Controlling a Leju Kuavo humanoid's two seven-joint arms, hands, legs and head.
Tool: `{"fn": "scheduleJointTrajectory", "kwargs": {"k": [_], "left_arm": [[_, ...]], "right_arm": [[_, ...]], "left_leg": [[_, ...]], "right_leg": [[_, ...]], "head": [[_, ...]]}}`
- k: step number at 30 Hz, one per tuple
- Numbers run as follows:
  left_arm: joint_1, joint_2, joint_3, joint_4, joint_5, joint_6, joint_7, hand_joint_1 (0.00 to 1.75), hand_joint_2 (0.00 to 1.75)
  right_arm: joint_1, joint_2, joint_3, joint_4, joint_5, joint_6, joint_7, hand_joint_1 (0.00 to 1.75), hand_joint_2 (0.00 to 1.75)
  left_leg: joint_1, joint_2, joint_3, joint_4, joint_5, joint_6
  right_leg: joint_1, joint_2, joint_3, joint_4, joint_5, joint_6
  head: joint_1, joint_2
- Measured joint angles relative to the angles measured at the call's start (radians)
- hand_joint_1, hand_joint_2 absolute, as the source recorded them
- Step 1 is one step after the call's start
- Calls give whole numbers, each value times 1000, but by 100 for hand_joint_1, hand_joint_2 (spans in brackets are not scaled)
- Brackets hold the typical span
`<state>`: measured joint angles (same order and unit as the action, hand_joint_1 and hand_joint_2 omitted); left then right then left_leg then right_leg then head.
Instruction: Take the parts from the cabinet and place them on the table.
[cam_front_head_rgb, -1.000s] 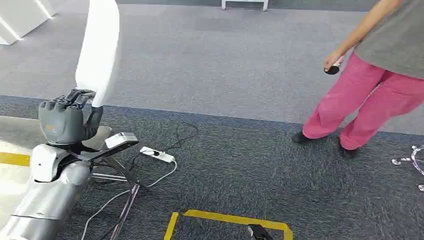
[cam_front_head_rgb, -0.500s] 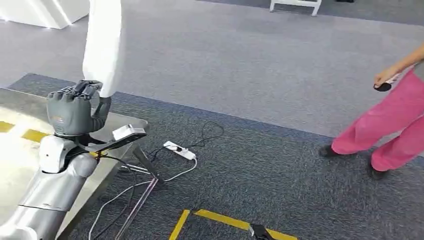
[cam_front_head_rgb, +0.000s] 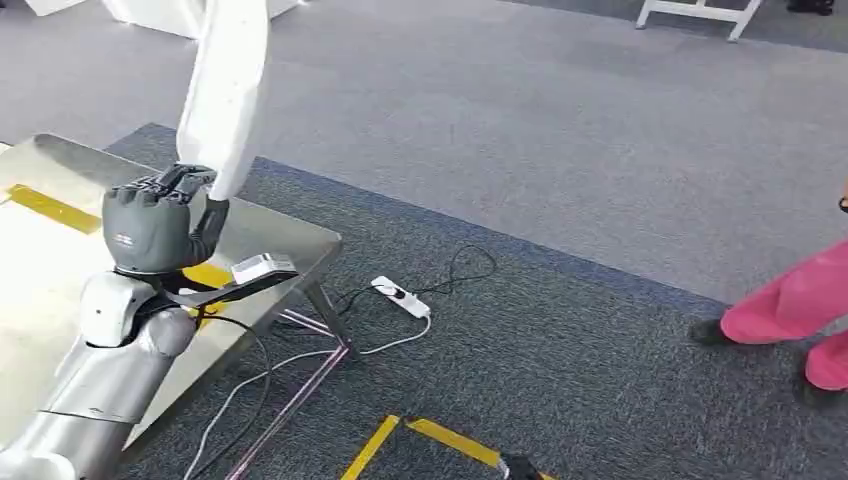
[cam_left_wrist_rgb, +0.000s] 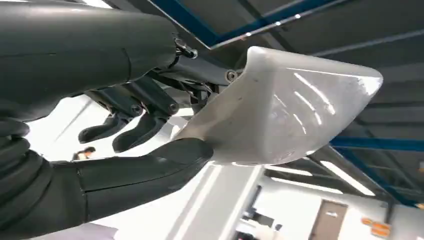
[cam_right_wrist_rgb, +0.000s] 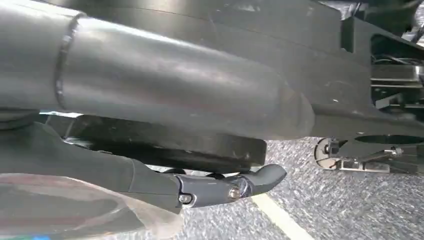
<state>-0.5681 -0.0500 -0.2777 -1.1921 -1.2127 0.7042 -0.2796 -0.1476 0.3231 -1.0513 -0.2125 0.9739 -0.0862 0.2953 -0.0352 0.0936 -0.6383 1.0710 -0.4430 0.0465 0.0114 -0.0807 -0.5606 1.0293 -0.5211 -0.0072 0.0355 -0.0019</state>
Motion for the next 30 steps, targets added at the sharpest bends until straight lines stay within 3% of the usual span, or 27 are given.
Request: {"fn": "scheduleJointTrajectory", "kwargs": {"k": [1, 4, 5, 6, 7, 8, 9, 10, 11, 12, 14, 15, 16, 17, 19, 20, 21, 22, 23, 25, 26, 27, 28, 29, 30], "left_arm": [[-5, -2, 0, 2, -1, 0, 0, 175, 175], [-6, -1, -1, 6, -3, 0, 0, 175, 175], [-5, -1, -1, 7, -3, 0, 0, 175, 175], [-9, 0, 0, 8, -5, 1, 0, 175, 175], [-12, -3, 0, 10, -8, 0, 1, 175, 175], [-11, -8, -1, 12, -10, 0, 1, 175, 175], [-10, -9, -1, 14, -11, 0, 2, 175, 175], [-9, -9, -1, 16, -13, 0, 2, 175, 175], [-6, -8, -1, 19, -13, 0, 2, 175, 175], [-6, -8, -1, 22, -14, 0, 3, 175, 175], [-7, -8, -1, 24, -15, 0, 3, 175, 175], [-6, -8, -1, 24, -16, 0, 3, 175, 175], [-9, -8, -1, 24, -15, 0, 3, 175, 175], [-10, -10, -1, 24, -15, 0, 4, 175, 175], [-7, -5, -1, 25, -16, 0, 4, 175, 175], [-7, -2, -1, 25, -16, 0, 4, 175, 175], [-6, -1, -1, 25, -16, 0, 4, 175, 175], [-9, 1, -1, 25, -17, 0, 4, 175, 175], [-11, 1, -2, 25, -16, 0, 6, 175, 175], [-10, 1, -2, 29, -18, 0, 15, 175, 175], [-10, 2, -2, 36, -25, 0, 26, 175, 175], [-10, 4, -2, 40, -34, 0, 36, 175, 175], [-14, 10, -2, 51, -50, 0, 60, 175, 175], [-24, 16, -6, 66, -62, 0, 84, 175, 175], [-34, 21, -9, 81, -68, 0, 104, 175, 175]], "right_arm": [[2, 0, 0, 0, 0, 0, 1, 0, 0], [4, 0, 0, 0, 3, 0, 2, 0, 0], [5, -1, 0, -2, 4, 0, 2, 0, 0], [2, -3, 0, -3, 3, 0, -3, 0, 0], [-3, -3, 1, -3, 3, 0, -2, 0, 0], [-8, -3, 1, -3, 3, 0, -3, 0, 0], [-9, -3, 2, -3, 3, 0, -3, 0, 0], [-10, -3, 2, -3, 3, 0, -3, 0, 0], [-10, -3, 2, -3, 3, 0, -3, 0, 0], [-10, -3, 3, -3, 3, 0, -3, 0, 0], [-5, -4, 3, -3, 3, -1, -3, 0, 0], [-3, -4, 3, -3, 3, -1, -3, 0, 0], [-6, -2, 3, 0, 2, 0, -4, 0, 0], [-7, -2, 3, 1, 3, -1, -3, 0, 0], [-6, -2, 4, 0, 3, -1, -5, 0, 0], [-6, -2, 4, 1, 3, -1, -4, 0, 0], [-6, 0, 4, 0, 3, -1, -4, 0, 0], [-3, 0, 4, 0, 3, -1, -4, 0, 0], [1, 0, 4, 0, 3, -2, -4, 0, 0], [4, -1, 4, 0, 3, -2, -4, 0, 0], [6, -2, 4, 0, 3, -3, -4, 0, 0], [7, -2, 4, 0, 2, -3, -3, 0, 0], [8, -2, 4, 0, 1, -3, -2, 0, 0], [8, -2, 4, 0, 0, -3, -2, 0, 0], [8, -2, 4, 0, 0, -3, 0, 0, 0]], "left_leg": [[-7, 8, 6, -20, -2, 7], [-9, -32, 5, -37, -7, 11], [9, -45, 19, -57, 3, 8], [11, -59, 23, -61, 5, 7], [15, -65, 22, -61, 6, 11], [17, -80, 23, -61, 6, 11], [17, -94, 23, -61, 5, 12], [17, -106, 23, -60, 5, 12], [18, -122, 23, -59, 4, 12], [21, -142, 23, -56, 2, 8], [30, -175, 24, -42, -6, -4], [35, -187, 22, -34, -12, -13], [29, -198, 10, -25, -14, -19], [32, -209, 0, -22, -10, -22], [34, -230, -1, -26, -4, -27], [34, -240, -2, -24, -7, -29], [31, -215, -3, -17, -15, -32], [26, -155, -20, 21, -38, -39], [28, -124, -55, 95, -74, -46], [33, -104, -132, 247, -129, -51], [34, -103, -156, 288, -132, -51], [35, -103, -152, 276, -110, -49], [34, -101, -128, 225, -70, -44], [29, -93, -84, 132, -17, -34], [21, -62, -40, 42, 25, -18]], "right_leg": [[6, -10, -2, 0, -2, 4], [9, -53, 5, -8, -5, 13], [9, -42, -4, -5, -15, 21], [5, 28, -10, 21, -27, 25], [5, 59, -33, 70, -50, 28], [3, 78, -79, 162, -86, 33], [2, 80, -125, 242, -116, 38], [1, 80, -152, 287, -124, 40], [0, 80, -169, 301, -111, 43], [-4, 81, -156, 253, -64, 48], [-14, 101, -82, 77, 39, 55], [-21, 147, -57, 33, 33, 65], [-28, 191, -46, 19, 23, 67], [-27, 182, -44, 16, 22, 48], [-22, 162, -42, 16, 22, 40], [-30, 147, -38, 14, 23, 34], [-31, 135, -35, 12, 21, 30], [-30, 122, -29, 11, 19, 22], [-28, 106, -26, 11, 15, 16], [-24, 78, -24, 11, 9, 9], [-23, 63, -22, 11, 7, 7], [-21, 51, -18, 11, 3, 7], [-19, 39, -12, 11, -1, 7], [-15, 26, -4, 11, -6, 7], [-11, 16, 5, 9, -11, 6]], "head": [[-5, 0], [-5, 0], [-3, 0], [-2, 0], [-1, 0], [7, 0], [6, 0], [6, 0], [5, 0], [6, 0], [7, 0], [5, 0], [10, 0], [11, 0], [10, 0], [9, 0], [9, 0], [-2, 0], [-1, 0], [-2, 0], [-2, 0], [-2, 0], [-2, 0], [-2, 0], [-2, 0]]}}
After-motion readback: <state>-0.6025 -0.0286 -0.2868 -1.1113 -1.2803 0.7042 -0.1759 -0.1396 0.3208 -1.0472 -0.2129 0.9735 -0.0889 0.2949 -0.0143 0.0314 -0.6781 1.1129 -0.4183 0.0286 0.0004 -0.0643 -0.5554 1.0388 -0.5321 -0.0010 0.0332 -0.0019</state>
